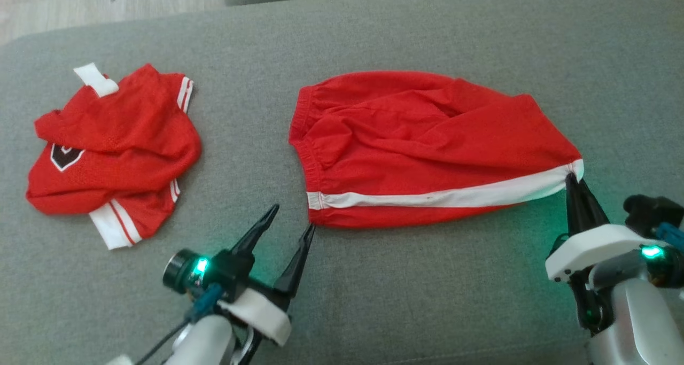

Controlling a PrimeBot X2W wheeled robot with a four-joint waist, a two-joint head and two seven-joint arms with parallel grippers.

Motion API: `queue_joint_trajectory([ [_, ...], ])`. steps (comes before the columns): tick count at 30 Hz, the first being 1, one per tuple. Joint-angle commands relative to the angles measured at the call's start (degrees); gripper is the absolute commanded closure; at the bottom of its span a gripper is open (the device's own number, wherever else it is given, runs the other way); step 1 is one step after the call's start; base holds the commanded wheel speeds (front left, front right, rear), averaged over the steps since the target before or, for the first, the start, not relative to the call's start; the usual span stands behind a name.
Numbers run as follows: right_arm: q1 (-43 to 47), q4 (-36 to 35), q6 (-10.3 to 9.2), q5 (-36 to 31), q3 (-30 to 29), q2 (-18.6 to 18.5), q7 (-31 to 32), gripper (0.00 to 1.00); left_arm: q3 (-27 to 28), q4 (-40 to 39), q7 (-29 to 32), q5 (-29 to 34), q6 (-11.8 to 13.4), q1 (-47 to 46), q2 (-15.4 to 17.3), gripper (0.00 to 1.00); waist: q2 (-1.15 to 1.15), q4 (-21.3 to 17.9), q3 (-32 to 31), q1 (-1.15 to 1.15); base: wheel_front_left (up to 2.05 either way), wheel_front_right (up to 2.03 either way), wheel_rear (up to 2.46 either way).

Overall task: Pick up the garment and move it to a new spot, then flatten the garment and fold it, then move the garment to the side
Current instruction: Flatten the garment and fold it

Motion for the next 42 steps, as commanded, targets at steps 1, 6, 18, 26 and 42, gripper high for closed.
queue_joint_trajectory([
  [1, -0.39, -3.0, -0.04, 0.44, 1.64, -0.22, 0.54, 1.0, 0.39, -0.37, 0.33, -1.32, -0.29, -3.77, 0.61, 0.0, 0.0, -0.14, 0.7, 0.0, 0.0, 0.0, 0.0],
  [6, -0.29, -4.75, -0.04, 0.82, 2.67, -0.22, 1.34, 1.0, -3.14, 2.19, 2.28, -6.21, -0.31, -7.74, 0.79, 0.0, 0.0, -0.7, 2.09, 0.0, 0.0, 0.0, 0.0],
  [18, -0.95, -5.47, -0.04, 0.97, 4.36, -0.22, 1.55, 1.0, -8.98, 5.59, 4.07, -14.18, -0.32, -12.82, 2.42, 0.0, 0.0, -2.04, 3.48, 0.0, 0.0, 0.0, 0.0],
  [26, -1.46, -5.43, -0.04, 0.83, 5.0, -0.22, 0.91, 1.0, -13.73, 5.68, 4.77, -18.46, -0.32, -14.39, 4.21, 1.0, 0.0, -2.43, 3.33, 0.0, 0.0, 0.0, 0.0],
  [42, -6.62, -12.89, -0.04, 3.32, 6.14, -0.23, 2.71, 1.0, -8.85, -3.03, -1.05, -16.95, 1.21, -20.24, 8.76, 1.0, 0.0, -0.9, -1.94, 0.0, 0.0, 0.0, 0.0],
])
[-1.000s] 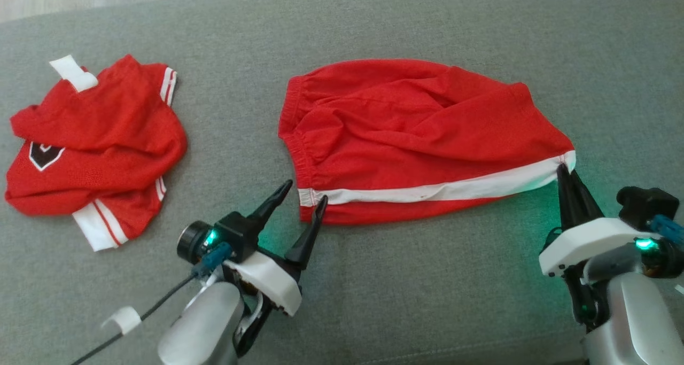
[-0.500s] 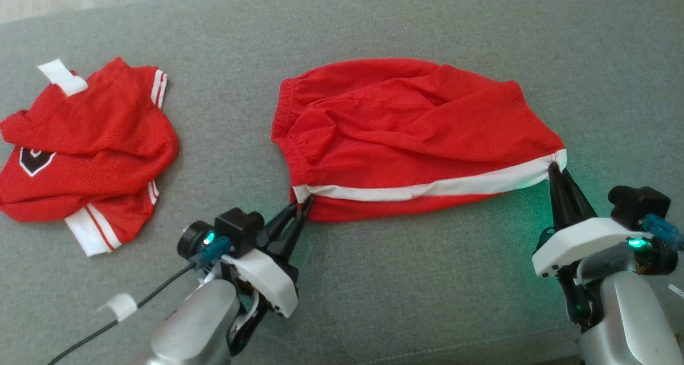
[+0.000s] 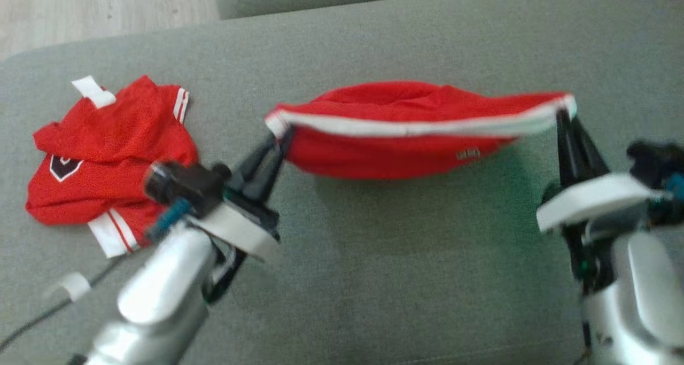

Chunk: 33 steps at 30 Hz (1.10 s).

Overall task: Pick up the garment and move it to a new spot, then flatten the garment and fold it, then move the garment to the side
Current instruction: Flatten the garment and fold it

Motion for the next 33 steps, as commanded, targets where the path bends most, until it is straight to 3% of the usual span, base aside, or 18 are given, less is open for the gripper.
queue_joint_trajectory([
  [1, -4.43, -3.51, -0.04, 1.05, 2.03, -0.47, 0.93, 1.0, 3.23, -2.49, -0.34, 0.37, 0.47, -4.55, 2.23, 1.0, 0.0, 0.18, -0.91, 0.0, 0.0, 0.0, 0.0],
  [10, -18.49, -5.54, -0.04, 10.11, 4.14, -3.52, 7.75, 1.0, 5.94, -5.53, 5.41, -1.99, -0.31, -15.46, 6.08, 1.0, 0.0, 0.79, -5.75, 0.0, 0.0, 0.0, 0.0],
  [19, -13.73, -9.05, -0.04, 13.1, 3.31, -4.71, 12.14, 1.0, 6.33, -10.86, 10.03, -5.54, 0.02, -12.4, 8.7, 1.0, 0.0, 1.78, -7.43, 0.0, 0.0, 0.0, 0.0],
  [23, -9.82, -13.95, -0.04, 12.4, 2.48, -5.26, 14.57, 1.0, 5.89, -16.82, 13.52, -6.29, 0.78, -9.5, 11.23, 1.0, 0.0, 1.59, -4.4, 0.0, 0.0, 0.0, 0.0],
  [27, -11.94, -16.18, -0.04, 10.85, 2.0, -5.24, 16.21, 1.0, 6.3, -20.39, 16.56, -5.89, 0.83, -11.24, 13.98, 1.0, 0.0, 0.75, 1.11, 0.0, 0.0, 0.0, 0.0],
  [33, -28.9, -6.75, -0.04, 7.25, 6.52, -6.79, 16.22, 1.0, 9.35, -15.67, 18.6, -7.31, 0.09, -24.31, 13.54, 1.0, 0.0, -0.1, 10.49, 0.0, 0.0, 0.0, 0.0],
])
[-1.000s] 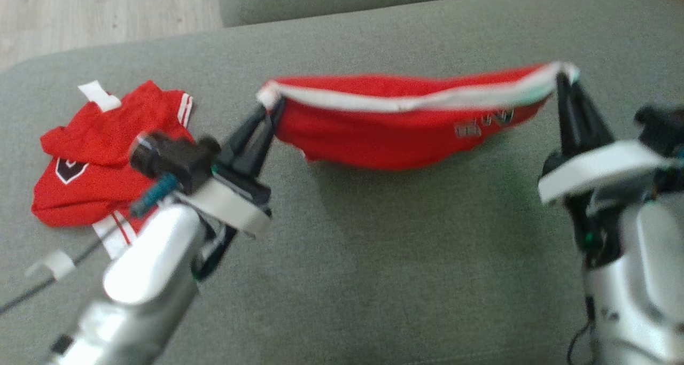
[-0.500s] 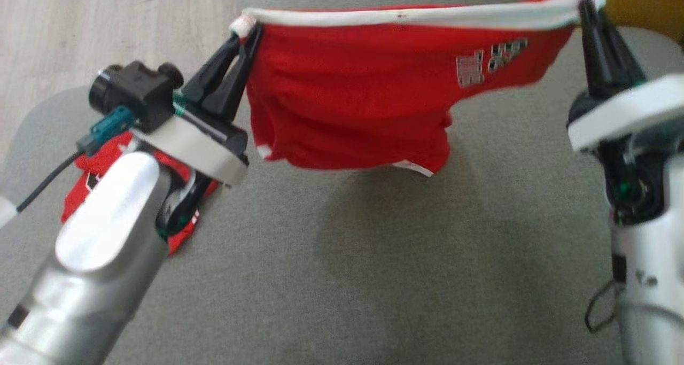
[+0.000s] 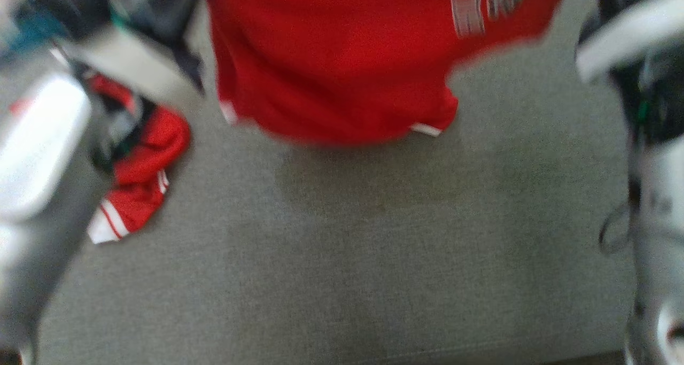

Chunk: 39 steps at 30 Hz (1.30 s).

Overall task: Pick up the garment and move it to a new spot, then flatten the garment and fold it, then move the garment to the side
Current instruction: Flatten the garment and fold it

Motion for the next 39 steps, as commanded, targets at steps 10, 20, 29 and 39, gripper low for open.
queue_joint_trajectory([
  [10, -33.72, 28.51, -0.04, -9.49, 1.1, 1.73, -19.9, 1.0, 4.9, 19.63, -13.34, 6.58, -0.47, -28.03, -4.6, 1.0, 0.0, 0.79, 9.4, -0.01, 0.0, 0.0, 0.0],
  [20, -24.67, 44.91, -0.04, -4.63, 6.23, -1.06, -22.98, 1.0, -4.36, 24.34, -18.37, 2.19, -1.31, -14.23, -7.18, 1.0, 0.0, 1.55, 6.78, -0.01, 0.0, 0.0, 0.0],
  [29, -12.24, 45.38, -0.04, 4.46, 15.41, -7.81, -13.41, 1.0, -13.39, 16.92, -18.06, -2.43, -1.34, 4.05, -3.26, 1.0, 0.0, 0.71, 2.72, -0.01, 0.0, 0.0, 0.0],
  [39, 1.82, 33.91, -0.04, 14.39, 20.0, -17.07, -1.41, 1.0, -17.9, 6.35, -15.01, -4.35, 1.7, 18.16, -0.89, 1.0, 0.0, -0.82, -4.64, -0.01, 0.0, 0.0, 0.0],
])
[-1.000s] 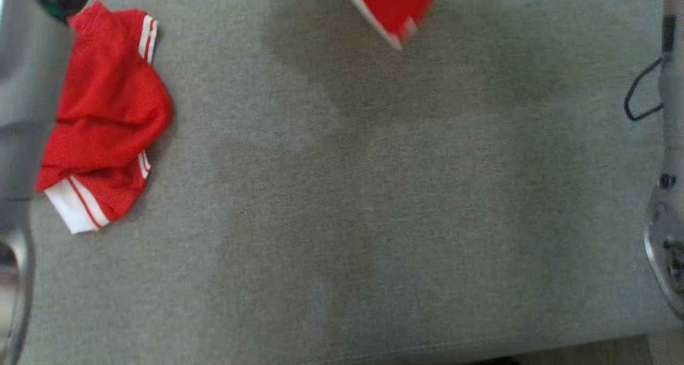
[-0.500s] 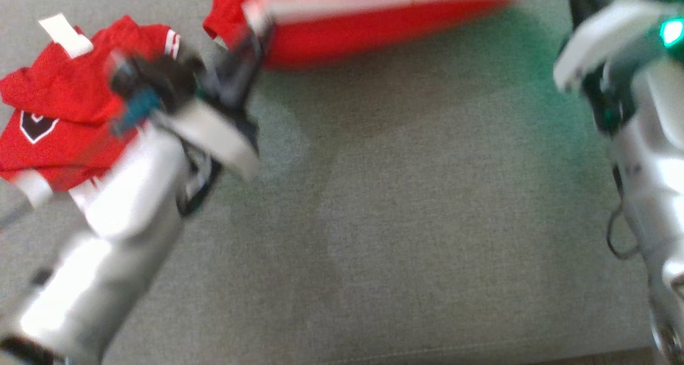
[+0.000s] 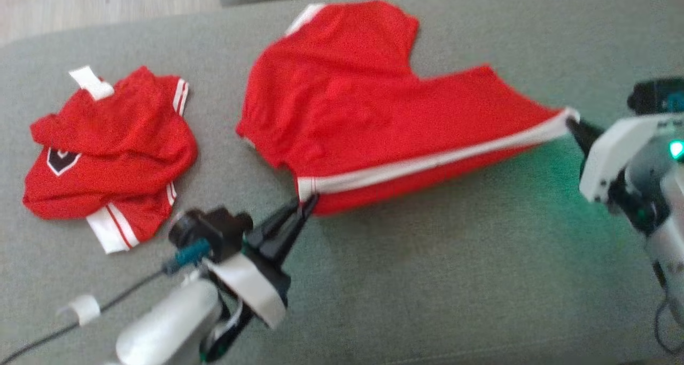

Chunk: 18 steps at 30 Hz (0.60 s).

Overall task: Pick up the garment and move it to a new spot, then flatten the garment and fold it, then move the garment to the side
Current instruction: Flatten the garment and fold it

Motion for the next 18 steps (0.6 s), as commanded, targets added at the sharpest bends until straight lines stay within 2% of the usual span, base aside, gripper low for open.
queue_joint_trajectory([
  [1, 2.38, -3.48, -0.05, 1.15, 0.06, -2.77, 1.85, 1.0, 1.66, -2.83, 0.27, -0.73, 1.07, 0.34, 2.86, 1.0, 0.0, -1.02, -2.54, 0.02, 0.0, 0.0, 0.0],
  [10, 17.42, -18.37, -0.05, 5.18, -6.45, -7.7, 12.32, 1.0, -1.42, -12.47, 4.62, -1.88, 4.35, 7.24, 4.59, 1.0, 0.0, -1.81, -5.88, 0.02, 0.0, 0.0, 0.0],
  [14, 20.16, -24.8, -0.05, 3.19, -11.8, -6.41, 12.41, 1.0, -0.52, -14.46, 4.72, -1.26, 5.89, 6.18, 4.86, 1.0, 0.0, -1.45, -5.2, 0.02, 0.0, 0.0, 0.0],
  [18, 19.66, -29.91, -0.05, -0.82, -15.28, -3.38, 11.49, 1.0, 1.5, -14.6, 4.49, -1.56, 6.94, 3.67, 4.32, 1.0, 0.0, -0.36, -3.2, 0.02, 0.0, 0.0, 0.0],
])
